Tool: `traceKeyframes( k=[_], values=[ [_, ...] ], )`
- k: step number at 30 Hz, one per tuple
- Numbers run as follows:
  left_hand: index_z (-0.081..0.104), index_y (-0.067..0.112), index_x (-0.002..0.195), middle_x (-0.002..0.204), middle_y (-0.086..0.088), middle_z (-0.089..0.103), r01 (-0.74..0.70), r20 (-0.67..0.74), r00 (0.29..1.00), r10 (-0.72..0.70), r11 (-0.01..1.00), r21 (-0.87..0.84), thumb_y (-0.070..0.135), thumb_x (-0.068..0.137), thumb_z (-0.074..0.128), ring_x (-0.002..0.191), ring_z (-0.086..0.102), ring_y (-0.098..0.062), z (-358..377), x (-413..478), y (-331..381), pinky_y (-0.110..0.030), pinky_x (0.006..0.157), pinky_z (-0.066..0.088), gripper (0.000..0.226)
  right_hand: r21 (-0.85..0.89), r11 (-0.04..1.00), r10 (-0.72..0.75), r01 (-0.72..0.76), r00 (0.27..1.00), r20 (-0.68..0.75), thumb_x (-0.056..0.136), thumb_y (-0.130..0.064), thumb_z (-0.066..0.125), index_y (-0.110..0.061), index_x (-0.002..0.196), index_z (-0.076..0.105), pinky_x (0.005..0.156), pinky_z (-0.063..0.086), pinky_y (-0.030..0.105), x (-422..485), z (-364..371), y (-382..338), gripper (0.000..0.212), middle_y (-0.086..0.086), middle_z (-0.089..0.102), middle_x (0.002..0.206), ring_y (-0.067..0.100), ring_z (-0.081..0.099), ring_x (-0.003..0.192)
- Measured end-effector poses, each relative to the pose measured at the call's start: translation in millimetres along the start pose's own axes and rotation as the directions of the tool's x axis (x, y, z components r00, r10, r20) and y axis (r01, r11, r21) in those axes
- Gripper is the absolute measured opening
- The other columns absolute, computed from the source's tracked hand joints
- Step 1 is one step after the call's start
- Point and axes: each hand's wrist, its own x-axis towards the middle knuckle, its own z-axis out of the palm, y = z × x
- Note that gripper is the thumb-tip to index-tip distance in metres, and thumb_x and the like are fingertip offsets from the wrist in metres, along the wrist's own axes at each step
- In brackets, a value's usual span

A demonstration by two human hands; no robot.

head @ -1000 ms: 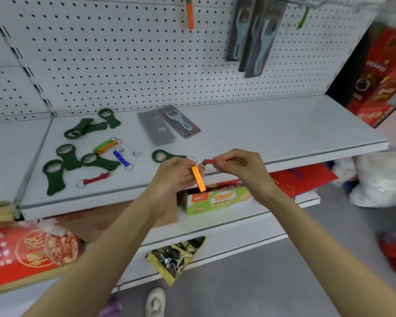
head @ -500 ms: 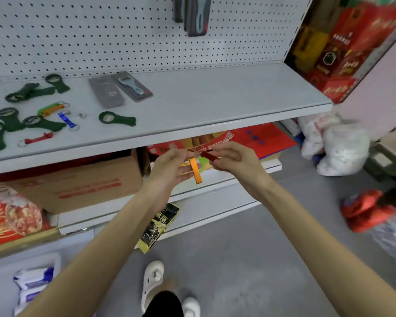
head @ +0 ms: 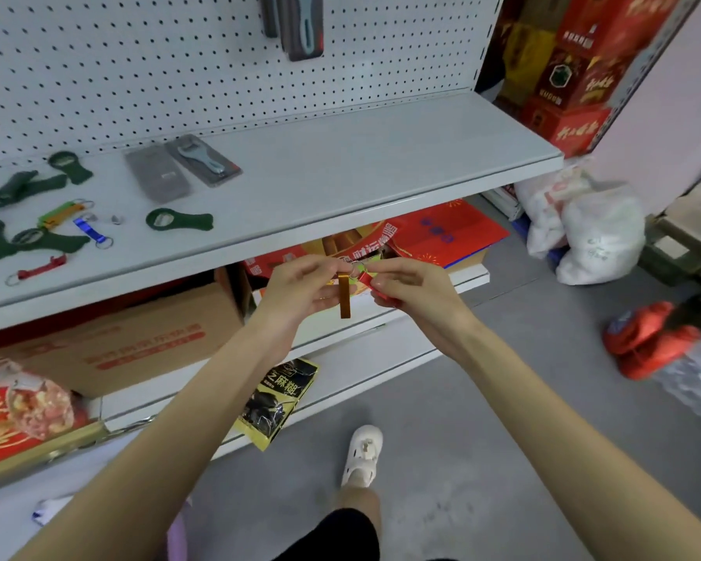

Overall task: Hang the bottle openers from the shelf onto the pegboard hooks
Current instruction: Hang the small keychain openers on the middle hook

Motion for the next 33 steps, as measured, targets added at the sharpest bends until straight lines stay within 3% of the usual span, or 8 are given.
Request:
traceKeyframes(
  k=[4,9,12,15,19,24,27,33],
  values=[
    [0.069,0.007,0.094,0.103,-0.008,0.073,-0.013,0.030,0.999,0.012,0.999,0.042,0.011,0.097,0.050,0.087,0.073,-0.021,6,7,4,-0.024,0.076,0.056,0.020,-0.011,1.000,-0.010,0.010,0.999,-0.035,0.086,-0.009,0.068,-0.007,0.095,0.074,0.074,0.054,0.030,3,-2,-2,0.011,0.016,0.064,0.087,0.020,0.058,0.073],
    [0.071,0.009,0.091,0.093,-0.005,0.075,-0.036,0.059,0.998,0.033,0.998,0.054,0.009,0.097,0.050,0.086,0.073,-0.021,14,21,11,-0.023,0.074,0.057,0.022,-0.025,0.999,-0.023,0.021,0.998,-0.059,0.087,-0.012,0.068,-0.012,0.087,0.076,0.063,0.050,0.022,11,-8,-8,0.008,0.001,0.066,0.076,0.011,0.058,0.067],
    [0.070,0.005,0.095,0.097,-0.008,0.075,-0.053,0.072,0.996,0.048,0.997,0.063,0.009,0.097,0.048,0.087,0.073,-0.021,19,31,16,-0.022,0.072,0.056,0.022,0.000,0.999,-0.041,0.041,0.997,-0.065,0.089,-0.011,0.066,-0.021,0.077,0.076,0.061,0.048,0.022,17,-15,-15,0.019,-0.004,0.066,0.069,0.011,0.056,0.065],
    [0.069,0.005,0.095,0.097,-0.009,0.074,-0.065,0.080,0.995,0.061,0.996,0.055,0.007,0.097,0.047,0.088,0.073,-0.023,26,42,23,-0.024,0.074,0.057,0.022,0.031,0.998,-0.059,0.061,0.996,-0.072,0.089,-0.010,0.065,-0.012,0.083,0.074,0.058,0.047,0.021,26,-22,-22,0.011,0.002,0.066,0.072,0.010,0.056,0.061],
    [0.069,0.010,0.090,0.097,-0.009,0.074,-0.080,0.068,0.995,0.076,0.996,0.048,0.006,0.097,0.047,0.089,0.072,-0.023,38,57,35,-0.027,0.078,0.058,0.023,0.045,0.996,-0.074,0.079,0.990,-0.117,0.088,-0.008,0.066,-0.010,0.082,0.073,0.063,0.049,0.022,42,-33,-33,0.010,0.000,0.070,0.077,0.009,0.061,0.067],
    [0.067,0.003,0.098,0.100,-0.011,0.073,-0.142,0.063,0.988,0.138,0.988,0.058,0.005,0.098,0.046,0.079,0.073,-0.017,55,81,57,-0.019,0.064,0.055,0.021,0.035,0.992,-0.116,0.122,0.983,-0.143,0.085,-0.007,0.068,-0.013,0.077,0.074,0.072,0.052,0.023,68,-52,-56,0.012,0.001,0.073,0.079,0.011,0.066,0.074],
    [0.067,0.006,0.093,0.097,-0.009,0.074,-0.208,0.076,0.976,0.202,0.975,0.077,0.006,0.097,0.046,0.079,0.073,-0.019,65,100,78,-0.021,0.067,0.056,0.022,-0.012,0.985,-0.174,0.174,0.975,-0.137,0.085,-0.010,0.069,-0.014,0.078,0.074,0.078,0.053,0.024,87,-66,-78,0.010,0.000,0.073,0.082,0.011,0.066,0.079],
    [0.069,0.011,0.090,0.095,-0.006,0.075,-0.333,0.062,0.943,0.328,0.937,0.108,0.008,0.098,0.048,0.084,0.073,-0.018,86,144,126,-0.022,0.072,0.057,0.022,-0.128,0.939,-0.334,0.318,0.934,-0.125,0.085,-0.009,0.069,-0.011,0.079,0.073,0.073,0.053,0.019,130,-95,-136,0.008,-0.007,0.071,0.073,0.005,0.065,0.074]
  ],
)
